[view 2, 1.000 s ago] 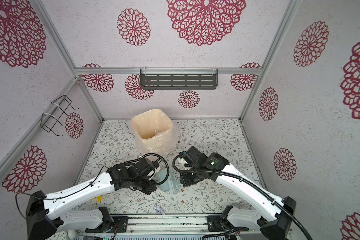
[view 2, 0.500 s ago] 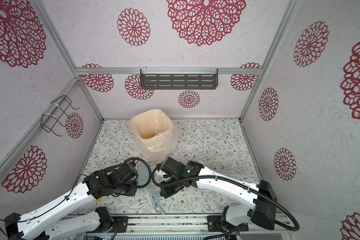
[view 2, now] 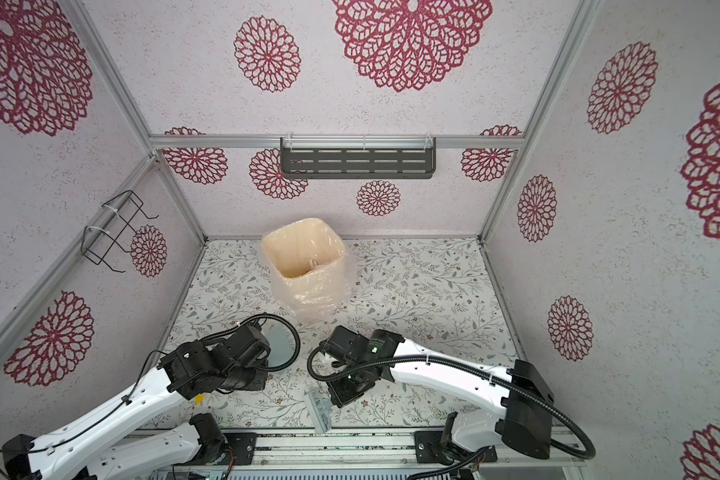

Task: Sweep away the paper scraps from the table
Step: 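Sweep the white-blue scrap into the dustpan with the right brush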

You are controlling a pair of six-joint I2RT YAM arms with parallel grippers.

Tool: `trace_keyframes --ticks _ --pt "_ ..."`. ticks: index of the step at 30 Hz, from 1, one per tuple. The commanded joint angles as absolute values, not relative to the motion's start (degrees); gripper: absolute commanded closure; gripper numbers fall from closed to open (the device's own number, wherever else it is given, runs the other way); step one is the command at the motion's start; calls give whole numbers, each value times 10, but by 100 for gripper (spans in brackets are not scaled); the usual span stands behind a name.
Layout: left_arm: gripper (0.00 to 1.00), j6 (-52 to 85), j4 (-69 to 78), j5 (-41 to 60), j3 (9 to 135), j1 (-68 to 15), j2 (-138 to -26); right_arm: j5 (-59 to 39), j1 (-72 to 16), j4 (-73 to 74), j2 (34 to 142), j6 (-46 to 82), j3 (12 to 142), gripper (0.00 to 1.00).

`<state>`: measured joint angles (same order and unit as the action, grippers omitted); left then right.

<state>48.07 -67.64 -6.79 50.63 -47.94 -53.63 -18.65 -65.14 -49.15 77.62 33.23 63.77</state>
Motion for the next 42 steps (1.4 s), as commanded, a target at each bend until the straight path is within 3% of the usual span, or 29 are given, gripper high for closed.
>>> trace_keyframes --ticks 1,9,20,32,42 --pt "100 474 -645 -36 507 -475 -538 -135 -626 -541 743 317 642 100" --pt "100 452 -574 89 495 -493 -571 -73 -536 -634 709 264 656 100" --pt "100 480 -471 223 435 -522 -579 -86 -472 -703 686 232 732 100" --pt "100 480 -364 281 409 -564 -651 59 -454 -824 732 272 764 100" --pt "100 489 -324 290 369 -556 -677 53 -454 -803 745 285 722 100"
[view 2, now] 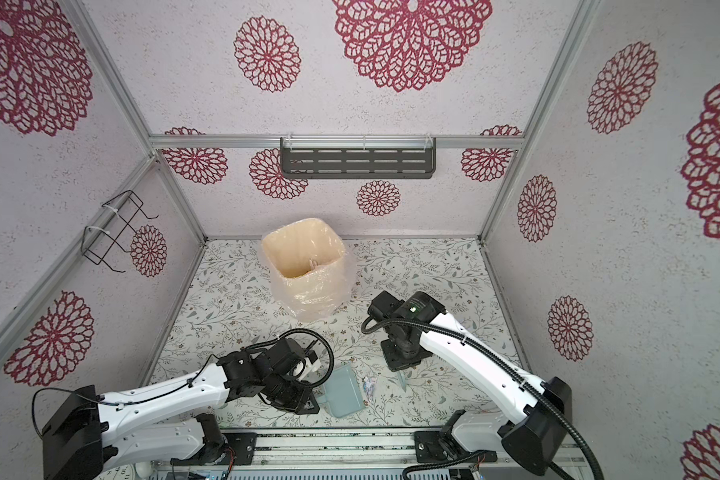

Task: Sweep away the paper scraps from the table
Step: 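Sweep the white-blue scrap into the dustpan with the right brush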

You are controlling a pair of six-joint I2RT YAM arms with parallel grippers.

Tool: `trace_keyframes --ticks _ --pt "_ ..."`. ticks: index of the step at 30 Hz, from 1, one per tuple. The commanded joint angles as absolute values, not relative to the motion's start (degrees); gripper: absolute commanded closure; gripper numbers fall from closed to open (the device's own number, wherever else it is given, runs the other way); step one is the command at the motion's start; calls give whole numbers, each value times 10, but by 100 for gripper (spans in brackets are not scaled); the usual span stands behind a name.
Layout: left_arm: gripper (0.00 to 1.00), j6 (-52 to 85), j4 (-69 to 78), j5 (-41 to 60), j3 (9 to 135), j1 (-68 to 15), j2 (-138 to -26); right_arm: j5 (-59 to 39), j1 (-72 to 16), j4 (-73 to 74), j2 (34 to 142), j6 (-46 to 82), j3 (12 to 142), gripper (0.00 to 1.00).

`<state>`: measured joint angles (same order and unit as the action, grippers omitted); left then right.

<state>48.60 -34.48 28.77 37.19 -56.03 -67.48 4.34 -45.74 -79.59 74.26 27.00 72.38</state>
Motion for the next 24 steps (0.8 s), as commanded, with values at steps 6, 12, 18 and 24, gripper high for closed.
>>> trace_keyframes --ticks 6,12,18,24 --pt "100 483 -342 267 372 -551 -690 31 -455 -770 756 291 711 100" --pt "100 476 -356 254 378 -550 -699 15 -471 -740 776 298 708 100" --pt "100 481 -348 261 378 -543 -705 -12 -510 -709 794 322 714 100" --pt "100 488 -330 270 367 -542 -715 -41 -547 -668 796 368 733 100"
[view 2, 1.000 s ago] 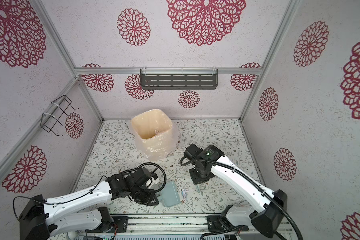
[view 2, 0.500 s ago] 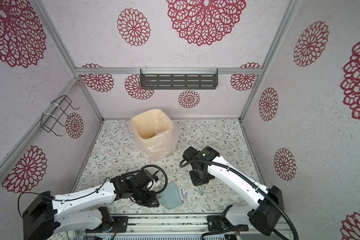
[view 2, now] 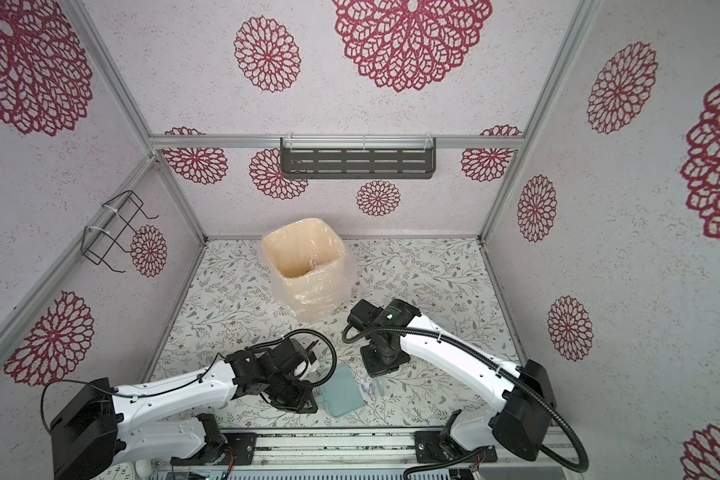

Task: Sweep away the paper scraps from the table
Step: 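Sweep the white-blue scrap into the dustpan with the right brush, then lift the dustpan over the cream bin with the left gripper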

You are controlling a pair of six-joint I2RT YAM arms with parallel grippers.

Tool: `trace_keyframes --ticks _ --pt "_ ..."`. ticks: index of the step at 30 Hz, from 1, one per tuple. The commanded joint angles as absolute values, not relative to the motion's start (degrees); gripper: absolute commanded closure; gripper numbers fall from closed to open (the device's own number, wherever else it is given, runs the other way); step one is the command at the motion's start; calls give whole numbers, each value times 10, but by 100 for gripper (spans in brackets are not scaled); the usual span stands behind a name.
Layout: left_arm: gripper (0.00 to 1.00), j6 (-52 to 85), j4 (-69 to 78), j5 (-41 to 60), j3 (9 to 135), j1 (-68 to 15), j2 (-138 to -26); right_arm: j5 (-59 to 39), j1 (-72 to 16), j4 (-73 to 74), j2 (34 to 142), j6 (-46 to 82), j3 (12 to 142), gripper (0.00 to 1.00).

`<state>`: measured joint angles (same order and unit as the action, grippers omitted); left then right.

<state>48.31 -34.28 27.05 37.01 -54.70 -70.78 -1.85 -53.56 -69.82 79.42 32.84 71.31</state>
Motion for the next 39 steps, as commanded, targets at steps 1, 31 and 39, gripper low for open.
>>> trace_keyframes --ticks 1,31,39 --pt "100 491 -325 271 364 -541 -716 -45 -551 -662 795 375 738 100" --pt "100 571 -205 271 299 -532 -532 16 -433 -772 697 326 809 100" --pt "100 567 -301 250 375 -521 -475 -11 -356 -774 676 277 798 100"
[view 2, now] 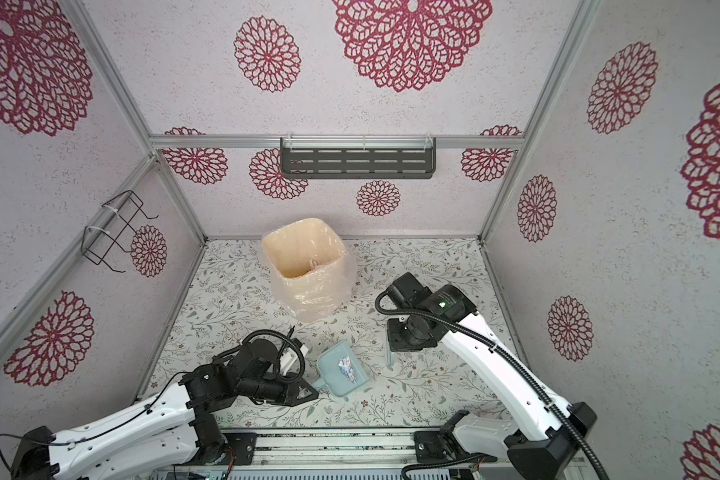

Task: Sweep away the paper scraps from the table
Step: 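Lift the dustpan over the cream bin with the left gripper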

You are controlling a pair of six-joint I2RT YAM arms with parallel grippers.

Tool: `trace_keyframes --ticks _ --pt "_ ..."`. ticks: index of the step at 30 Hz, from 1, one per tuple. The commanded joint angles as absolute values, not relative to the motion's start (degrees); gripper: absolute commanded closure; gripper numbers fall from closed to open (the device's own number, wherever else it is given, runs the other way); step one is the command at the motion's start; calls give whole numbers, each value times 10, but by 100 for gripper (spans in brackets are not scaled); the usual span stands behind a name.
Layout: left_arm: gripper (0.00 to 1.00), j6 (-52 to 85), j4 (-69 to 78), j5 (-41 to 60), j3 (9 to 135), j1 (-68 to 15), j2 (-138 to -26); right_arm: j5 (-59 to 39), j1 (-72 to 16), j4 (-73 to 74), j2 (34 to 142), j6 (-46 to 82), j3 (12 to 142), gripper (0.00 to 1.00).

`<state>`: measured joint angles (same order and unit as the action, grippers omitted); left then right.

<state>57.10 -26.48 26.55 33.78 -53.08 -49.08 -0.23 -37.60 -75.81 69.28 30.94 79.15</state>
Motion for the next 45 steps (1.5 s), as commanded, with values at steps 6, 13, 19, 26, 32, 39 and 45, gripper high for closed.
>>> trace_keyframes --ticks 6,13,19,26,32,39,45 --pt "100 548 -392 231 479 -499 -467 -40 -316 -769 670 248 787 100" --pt "100 489 -512 249 624 -411 -494 -63 -294 -767 663 233 785 100" --pt "100 414 -602 296 730 -288 -535 -79 -281 -763 655 224 776 100" --pt "100 343 -640 373 814 -136 -596 -93 -273 -760 650 219 772 100" --pt "100 329 -599 435 847 -36 -639 -103 -262 -758 648 210 766 100" --pt "100 273 -623 421 925 -16 -720 -121 -251 -750 656 196 763 100" --pt "100 190 -719 349 1017 -19 -799 -133 -244 -748 660 188 756 100"
